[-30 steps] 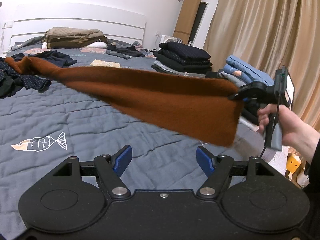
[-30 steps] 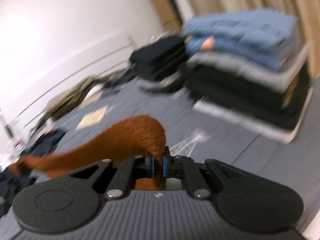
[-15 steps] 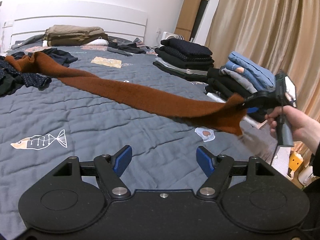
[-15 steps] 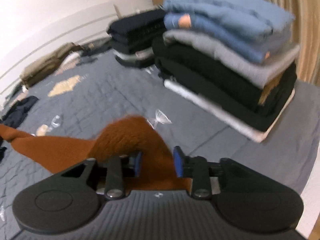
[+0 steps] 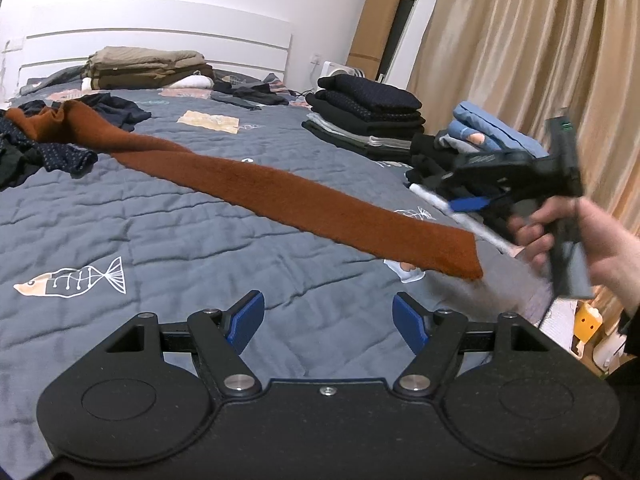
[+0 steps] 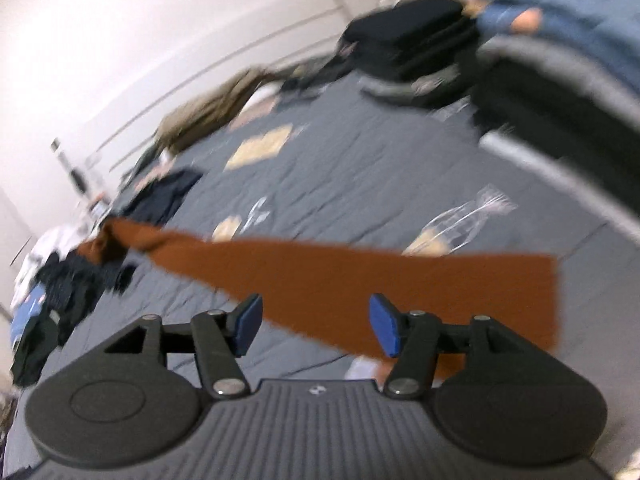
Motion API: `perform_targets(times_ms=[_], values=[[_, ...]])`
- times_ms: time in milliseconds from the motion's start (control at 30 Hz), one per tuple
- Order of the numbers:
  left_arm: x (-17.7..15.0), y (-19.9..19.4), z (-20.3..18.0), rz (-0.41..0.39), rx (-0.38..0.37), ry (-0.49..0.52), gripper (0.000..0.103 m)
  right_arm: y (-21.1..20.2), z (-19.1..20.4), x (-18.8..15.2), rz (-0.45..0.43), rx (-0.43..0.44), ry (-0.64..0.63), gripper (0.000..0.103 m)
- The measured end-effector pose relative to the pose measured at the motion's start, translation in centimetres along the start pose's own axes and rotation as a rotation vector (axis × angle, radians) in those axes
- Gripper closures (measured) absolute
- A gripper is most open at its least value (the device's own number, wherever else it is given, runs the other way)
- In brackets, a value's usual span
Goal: Fold clothes
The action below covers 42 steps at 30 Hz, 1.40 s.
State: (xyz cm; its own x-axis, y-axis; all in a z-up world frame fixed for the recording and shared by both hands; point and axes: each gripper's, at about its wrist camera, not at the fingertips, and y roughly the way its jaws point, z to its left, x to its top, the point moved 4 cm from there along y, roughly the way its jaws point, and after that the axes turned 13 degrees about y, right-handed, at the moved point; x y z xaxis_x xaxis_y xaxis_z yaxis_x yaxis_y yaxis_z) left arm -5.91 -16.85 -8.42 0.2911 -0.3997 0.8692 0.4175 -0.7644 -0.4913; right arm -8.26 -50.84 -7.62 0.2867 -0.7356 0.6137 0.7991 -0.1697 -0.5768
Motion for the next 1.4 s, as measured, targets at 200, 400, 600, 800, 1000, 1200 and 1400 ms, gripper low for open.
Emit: perform_targets(times_ms=[200,400,600,800,1000,1200,1400], values=[[0.2,-0.2,0.5,-0.006,0.006,-0.009,0.033,4.1,4.6,-3.3,0.008,-0.036,-0.337,0.044],[0.6,-1.0,2.2,-0.033,0.039,-0.053,0.033,7.7,6.7,-5.9,0.029,-0.097,-0.636,0.044],[0.7,-1.7,3.9,-0.042,0.062,-0.096,0.033,10.3,6.9,-6.8,0.038,-0.146,-0.770,0.044],[0.6,-2.3,4.4,-0.042,0.072,-0.112,0.033,12.3,6.8,-8.4,0.054,-0.179,-0.861,0.046],[0.5,-3.0,4.6,-0.048,0.087,-0.112,0.033,13.4,6.2,-8.9,0.011,-0.262,-0.877,0.100],[0.3,-3.5,5.1,-0.051,0.102,-0.116,0.032,10.9,7.0,-7.4,0.007,-0.195,-0.783,0.100],[0.3,-3.6,5.8,-0.052,0.114,-0.134,0.032,5.7,8.4,-6.4,0.077,0.025,-0.624,0.101]])
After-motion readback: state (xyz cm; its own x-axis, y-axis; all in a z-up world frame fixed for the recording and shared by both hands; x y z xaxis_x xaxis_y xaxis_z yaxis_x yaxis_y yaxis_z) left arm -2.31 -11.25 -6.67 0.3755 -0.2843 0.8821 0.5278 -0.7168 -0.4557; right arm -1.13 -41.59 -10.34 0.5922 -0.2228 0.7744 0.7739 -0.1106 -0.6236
